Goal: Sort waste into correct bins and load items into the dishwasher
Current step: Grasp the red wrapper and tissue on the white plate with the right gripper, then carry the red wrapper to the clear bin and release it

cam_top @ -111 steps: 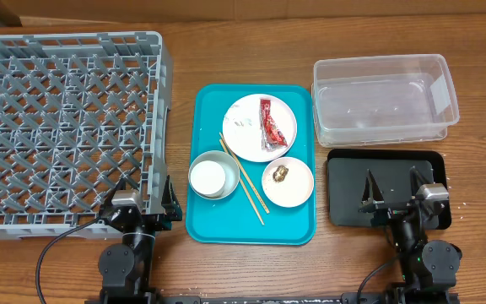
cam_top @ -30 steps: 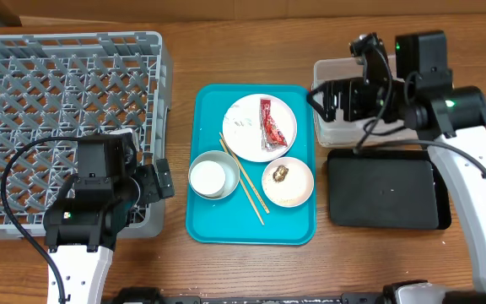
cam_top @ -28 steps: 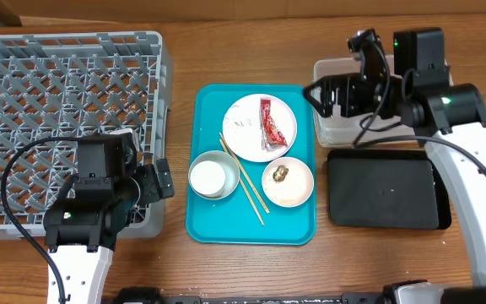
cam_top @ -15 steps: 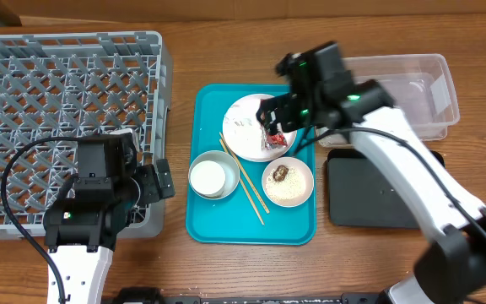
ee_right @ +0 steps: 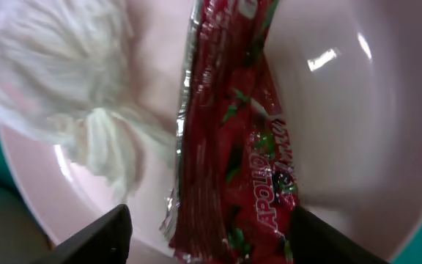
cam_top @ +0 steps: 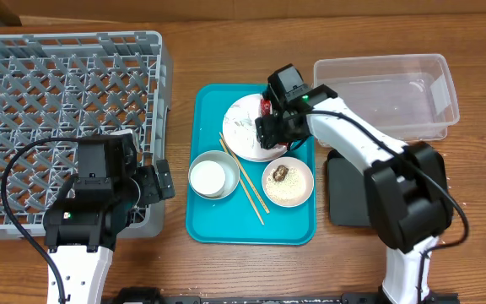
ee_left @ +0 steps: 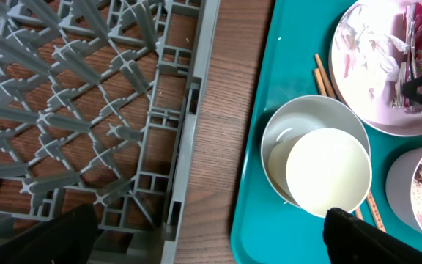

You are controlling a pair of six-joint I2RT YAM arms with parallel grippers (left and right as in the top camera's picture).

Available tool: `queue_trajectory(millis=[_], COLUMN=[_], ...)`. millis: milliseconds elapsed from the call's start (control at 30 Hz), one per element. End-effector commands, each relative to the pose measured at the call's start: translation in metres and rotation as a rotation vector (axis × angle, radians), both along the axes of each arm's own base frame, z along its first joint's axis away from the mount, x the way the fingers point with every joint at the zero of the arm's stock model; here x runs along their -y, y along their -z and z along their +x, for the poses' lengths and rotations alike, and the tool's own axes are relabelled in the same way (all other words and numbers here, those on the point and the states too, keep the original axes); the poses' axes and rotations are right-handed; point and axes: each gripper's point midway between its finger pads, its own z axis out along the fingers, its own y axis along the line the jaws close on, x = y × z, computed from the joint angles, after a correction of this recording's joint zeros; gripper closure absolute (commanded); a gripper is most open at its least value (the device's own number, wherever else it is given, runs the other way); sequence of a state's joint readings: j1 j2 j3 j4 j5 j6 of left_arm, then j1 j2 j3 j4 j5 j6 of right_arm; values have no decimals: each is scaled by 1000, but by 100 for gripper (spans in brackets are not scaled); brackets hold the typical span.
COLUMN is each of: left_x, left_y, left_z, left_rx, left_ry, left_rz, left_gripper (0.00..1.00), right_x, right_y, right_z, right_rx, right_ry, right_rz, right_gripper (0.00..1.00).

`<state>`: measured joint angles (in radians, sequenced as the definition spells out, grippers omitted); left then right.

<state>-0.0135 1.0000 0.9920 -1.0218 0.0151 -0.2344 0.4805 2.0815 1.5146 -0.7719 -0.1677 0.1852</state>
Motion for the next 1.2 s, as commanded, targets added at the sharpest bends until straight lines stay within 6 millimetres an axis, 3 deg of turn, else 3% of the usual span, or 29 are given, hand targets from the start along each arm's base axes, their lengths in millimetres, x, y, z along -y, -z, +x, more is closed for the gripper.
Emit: queue_trajectory(millis=[0,33,67,200,233,300,333,367,467,533,633,733,900,967,1100,1167], left_x=[4,4,4,4,4,4,4,4,4,4,4,4,4,4,4,4], left_y=[-11,-11,-11,-11,-11,-11,-11,-11,-11,-11,-11,-11,-11,-11,-11,-11], left_z=[4,4,4,4,4,4,4,4,4,4,4,4,4,4,4,4], left_rx=[29,29,29,28,28,29,29,29,29,28,28,28,29,29,29,29], left_ry=[1,1,1,1,1,1,1,1,1,1,1,1,1,1,1,1], left_rz=[-17,-17,-17,-17,-17,-17,-17,-17,-17,-17,-17,-17,-17,-17,-17,-17], left_gripper=[0,0,0,0,0,0,0,0,0,0,0,0,0,0,0,0], right_x=[-8,-9,-10,-9,-9,-8,-7,-5,3,19,55,94,146,158,167,165], right_y=[3,4,3,-2,-6,-23,-35,-65,-121,-157,-189,-191,-162,-150,-141,-144], right_z=[5,6,7,7,7,10,12,19,30,37,43,46,44,44,45,52], right_rx=[9,9,14,19,22,34,47,93,204,290,370,353,242,207,185,212], right_ry=[10,12,12,19,19,37,48,58,83,124,231,380,559,583,601,601], right_rz=[1,2,5,9,11,22,31,56,104,109,80,39,0,-17,-27,-14], right_gripper=[42,47,61,87,93,96,96,96,96,96,96,96,96,91,68,68])
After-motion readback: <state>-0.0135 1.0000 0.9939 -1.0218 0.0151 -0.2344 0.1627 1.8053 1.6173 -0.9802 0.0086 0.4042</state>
